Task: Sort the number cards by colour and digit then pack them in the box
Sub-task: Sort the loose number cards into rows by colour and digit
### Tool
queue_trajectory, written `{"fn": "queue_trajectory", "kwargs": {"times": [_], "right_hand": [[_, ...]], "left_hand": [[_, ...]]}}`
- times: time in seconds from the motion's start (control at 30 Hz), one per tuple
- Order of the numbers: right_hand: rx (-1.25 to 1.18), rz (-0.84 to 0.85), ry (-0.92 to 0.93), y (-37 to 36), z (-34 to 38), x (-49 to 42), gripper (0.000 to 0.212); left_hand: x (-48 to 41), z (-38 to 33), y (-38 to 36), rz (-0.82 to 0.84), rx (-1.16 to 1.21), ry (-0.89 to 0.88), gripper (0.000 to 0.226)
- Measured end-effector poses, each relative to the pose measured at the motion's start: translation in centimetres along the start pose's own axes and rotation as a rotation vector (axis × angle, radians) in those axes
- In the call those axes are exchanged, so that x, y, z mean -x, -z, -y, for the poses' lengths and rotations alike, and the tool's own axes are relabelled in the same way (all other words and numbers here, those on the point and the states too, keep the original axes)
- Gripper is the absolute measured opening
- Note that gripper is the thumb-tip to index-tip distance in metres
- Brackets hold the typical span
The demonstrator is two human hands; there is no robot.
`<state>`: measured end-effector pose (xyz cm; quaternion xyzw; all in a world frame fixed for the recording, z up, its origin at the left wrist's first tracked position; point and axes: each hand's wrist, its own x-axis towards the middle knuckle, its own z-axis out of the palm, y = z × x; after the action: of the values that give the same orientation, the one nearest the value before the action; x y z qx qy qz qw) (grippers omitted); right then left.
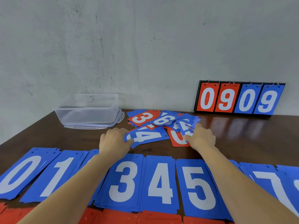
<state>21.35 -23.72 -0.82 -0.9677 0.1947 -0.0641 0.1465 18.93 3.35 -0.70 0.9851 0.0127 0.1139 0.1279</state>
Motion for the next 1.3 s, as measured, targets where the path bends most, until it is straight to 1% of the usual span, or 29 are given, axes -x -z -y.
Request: {"fn": "queue_trajectory", "kwargs": {"times": [0.07, 0.17, 0.23, 0.3, 0.4, 0.53, 0.63, 0.7, 0.77, 0.9, 1.0, 1.03, 1.13, 1.3], "right_hand": [[-0.013, -0.017, 0.002, -0.2, 0.0, 0.0, 0.063], [-0.057, -0.032, -0.004, -0.5, -0.1, -0.1, 0.065], [-0.080, -0.033, -0.011, -0.6, -0.1, -0.3, 0.071], [-0.111, -0.034, -0.016, -0.7, -0.2, -0.5, 0.077], [-0.171, -0.031, -0.027, -0.6, -0.6, -0.7, 0.077], [-0.195, -0.040, -0.048, -0.2, -1.2, -0.5, 0.072], [-0.187, -0.034, -0.051, 0.0, -1.6, -0.3, 0.059], [-0.161, -0.024, -0.065, 0.2, -1.5, -0.2, 0.052], [-0.171, -0.031, -0.072, 0.4, -1.4, -0.1, 0.053], [-0.208, -0.046, -0.071, 0.9, -1.2, 0.2, 0.061], [-0.282, -0.047, -0.072, 1.1, -1.4, 0.4, 0.067], [-0.311, -0.046, -0.076, 1.2, -1.4, 0.4, 0.068], [-0.414, -0.041, -0.088, 1.5, -1.5, 0.5, 0.072], [-0.559, -0.084, -0.073, 2.5, -1.7, 1.0, 0.069]], "left_hand": [[-1.3, -0.5, -0.4, 0.055, 0.031, -0.053, 0.062], [-3.3, -1.9, -1.2, 0.198, 0.033, -0.091, 0.079], [-4.5, -2.6, -1.7, 0.278, -0.003, -0.095, 0.085], [-5.4, -2.8, -2.2, 0.314, -0.056, -0.093, 0.085], [-5.9, -2.6, -2.4, 0.295, -0.109, -0.111, 0.080], [-5.8, -2.7, -2.1, 0.224, -0.123, -0.146, 0.066], [-5.7, -2.8, -2.2, 0.176, -0.124, -0.152, 0.055], [-5.5, -2.9, -2.1, 0.133, -0.151, -0.165, 0.053], [-5.2, -3.1, -2.0, 0.110, -0.159, -0.175, 0.055], [-4.7, -3.1, -1.4, 0.119, -0.020, -0.161, 0.056], [-4.4, -2.9, -1.1, 0.173, 0.093, -0.154, 0.065], [-4.2, -2.9, -0.9, 0.195, 0.125, -0.156, 0.062], [-3.4, -2.8, 0.0, 0.227, 0.211, -0.162, 0.046], [-2.2, -2.3, 1.8, 0.166, 0.406, -0.148, 0.022]]}}
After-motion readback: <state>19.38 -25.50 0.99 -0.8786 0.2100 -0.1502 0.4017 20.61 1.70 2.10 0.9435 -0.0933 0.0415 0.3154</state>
